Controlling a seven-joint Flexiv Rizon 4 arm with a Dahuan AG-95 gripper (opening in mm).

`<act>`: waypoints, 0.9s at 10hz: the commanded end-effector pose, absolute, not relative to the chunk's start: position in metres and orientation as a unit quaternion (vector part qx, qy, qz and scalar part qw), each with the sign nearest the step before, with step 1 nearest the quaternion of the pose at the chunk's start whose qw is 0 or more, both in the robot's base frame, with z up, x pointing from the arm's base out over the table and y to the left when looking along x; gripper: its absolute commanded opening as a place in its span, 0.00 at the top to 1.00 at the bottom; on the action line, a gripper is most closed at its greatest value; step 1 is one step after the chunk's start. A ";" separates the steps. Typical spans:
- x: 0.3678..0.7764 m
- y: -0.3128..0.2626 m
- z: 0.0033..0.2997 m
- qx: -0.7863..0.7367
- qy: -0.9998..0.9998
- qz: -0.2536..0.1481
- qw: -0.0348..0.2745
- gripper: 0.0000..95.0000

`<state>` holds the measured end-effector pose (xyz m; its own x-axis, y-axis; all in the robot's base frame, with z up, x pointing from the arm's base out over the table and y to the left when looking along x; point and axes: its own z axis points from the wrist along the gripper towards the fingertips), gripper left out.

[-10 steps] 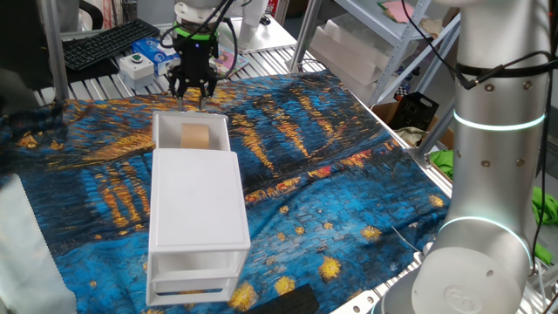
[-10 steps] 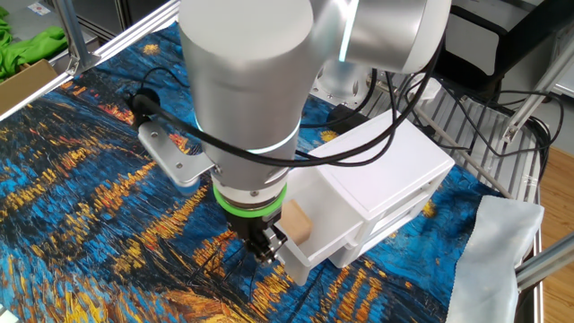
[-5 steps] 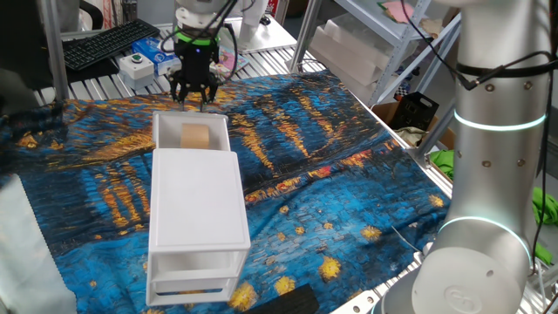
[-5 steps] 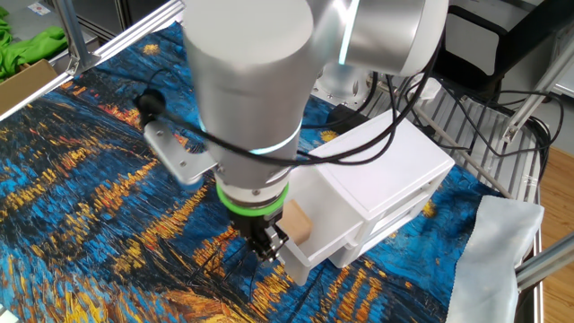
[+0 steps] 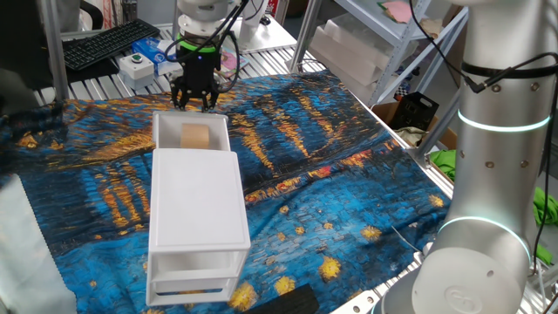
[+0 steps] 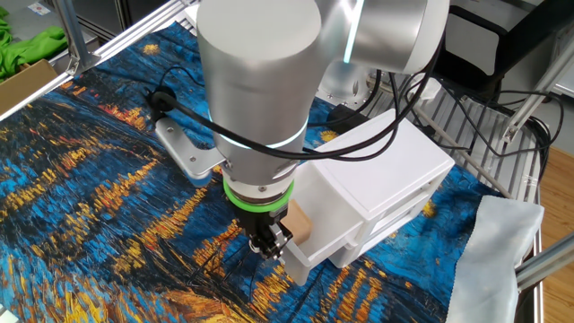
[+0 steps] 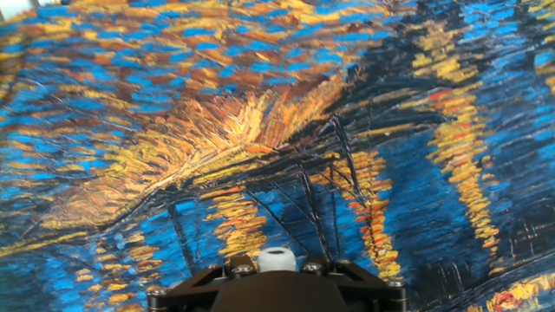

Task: Put things in the drawer

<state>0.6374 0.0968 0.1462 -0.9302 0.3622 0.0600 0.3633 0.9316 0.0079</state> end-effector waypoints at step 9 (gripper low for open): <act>0.638 0.097 0.147 -0.177 -0.984 -0.011 0.029 1.00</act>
<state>0.6378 0.0977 0.1470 -0.9353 0.3482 0.0632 0.3496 0.9368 0.0124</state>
